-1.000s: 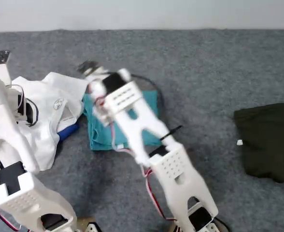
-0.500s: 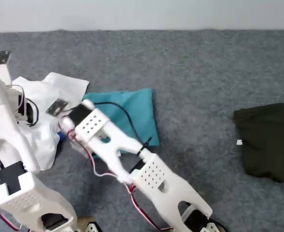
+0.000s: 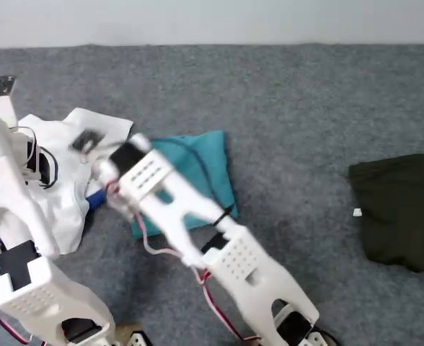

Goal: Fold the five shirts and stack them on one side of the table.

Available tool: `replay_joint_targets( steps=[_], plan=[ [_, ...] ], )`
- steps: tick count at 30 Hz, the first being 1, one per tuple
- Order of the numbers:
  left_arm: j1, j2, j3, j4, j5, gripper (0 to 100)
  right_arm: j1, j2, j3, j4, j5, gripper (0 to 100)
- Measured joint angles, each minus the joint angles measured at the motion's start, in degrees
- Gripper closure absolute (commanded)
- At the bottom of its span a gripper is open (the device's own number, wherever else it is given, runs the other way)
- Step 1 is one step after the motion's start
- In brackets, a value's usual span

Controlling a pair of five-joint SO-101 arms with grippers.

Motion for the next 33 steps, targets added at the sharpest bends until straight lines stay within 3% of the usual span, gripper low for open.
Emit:
replay_joint_targets(
  steps=[12,20,29,33],
  plan=[
    [0.0,0.0,0.0,0.0,0.0,86,16.62,-8.79,0.0,0.0,0.0,72.4],
    [0.0,0.0,0.0,0.0,0.0,86,12.04,-2.29,0.0,-2.02,0.0,72.4],
    [0.0,0.0,0.09,0.0,0.0,86,10.55,6.68,0.0,-18.37,0.0,72.4],
    [0.0,0.0,0.09,0.0,0.0,86,11.43,8.79,0.0,-20.4,0.0,72.4]
  ],
)
